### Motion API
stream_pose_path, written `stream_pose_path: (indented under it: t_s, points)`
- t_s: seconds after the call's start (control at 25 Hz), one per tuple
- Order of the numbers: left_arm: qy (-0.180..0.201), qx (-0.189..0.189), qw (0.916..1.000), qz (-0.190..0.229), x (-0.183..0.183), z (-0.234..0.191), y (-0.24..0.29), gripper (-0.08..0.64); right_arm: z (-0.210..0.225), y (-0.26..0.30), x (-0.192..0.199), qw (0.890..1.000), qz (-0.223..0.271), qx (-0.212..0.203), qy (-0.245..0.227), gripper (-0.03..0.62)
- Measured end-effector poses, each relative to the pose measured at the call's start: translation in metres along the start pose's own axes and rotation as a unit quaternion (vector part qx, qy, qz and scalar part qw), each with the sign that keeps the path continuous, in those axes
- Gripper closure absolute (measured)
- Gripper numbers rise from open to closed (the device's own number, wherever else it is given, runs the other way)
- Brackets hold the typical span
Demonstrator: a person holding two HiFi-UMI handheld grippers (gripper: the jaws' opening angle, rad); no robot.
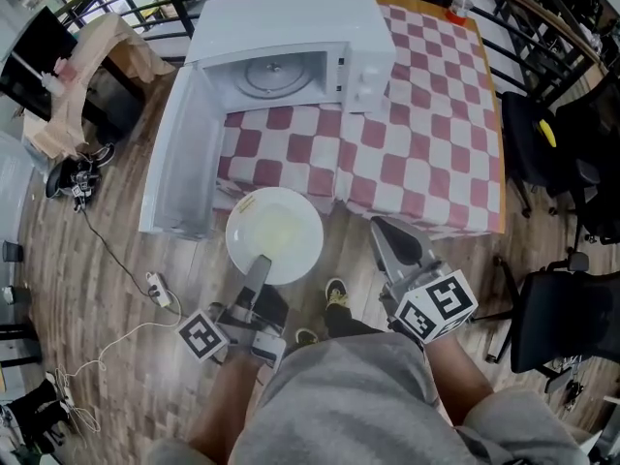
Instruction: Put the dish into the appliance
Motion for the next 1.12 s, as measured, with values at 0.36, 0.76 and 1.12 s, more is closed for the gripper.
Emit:
stream_pose_path:
  t_s: [0.36, 0.76, 1.12]
  points:
    - [-0.001, -0.001, 1.0000, 0.004, 0.007, -0.002, 0.031, 0.533, 0.031, 0.007, -0.005, 1.000, 0.005, -0.005, 0.001, 0.594]
    - [0.006, -0.002, 0.9999, 0.008, 0.011, -0.003, 0.049, 0.532, 0.057, 0.011, -0.006, 1.000, 0.010, -0.005, 0.009, 0.594]
    - [-0.001, -0.003, 1.0000, 0.007, 0.010, -0.008, 0.050, 0.532, 0.051, 0.018, -0.006, 1.000, 0.007, -0.014, 0.007, 0.594]
Point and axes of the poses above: the fingertips, and each gripper's own axes: y forward along the fingers, z to its right, x out of its underside, the point moved 5 cm from there along -y, backward along the fingers, and after that the axes turned 5 degrees about -y, right-handed, at the moved point
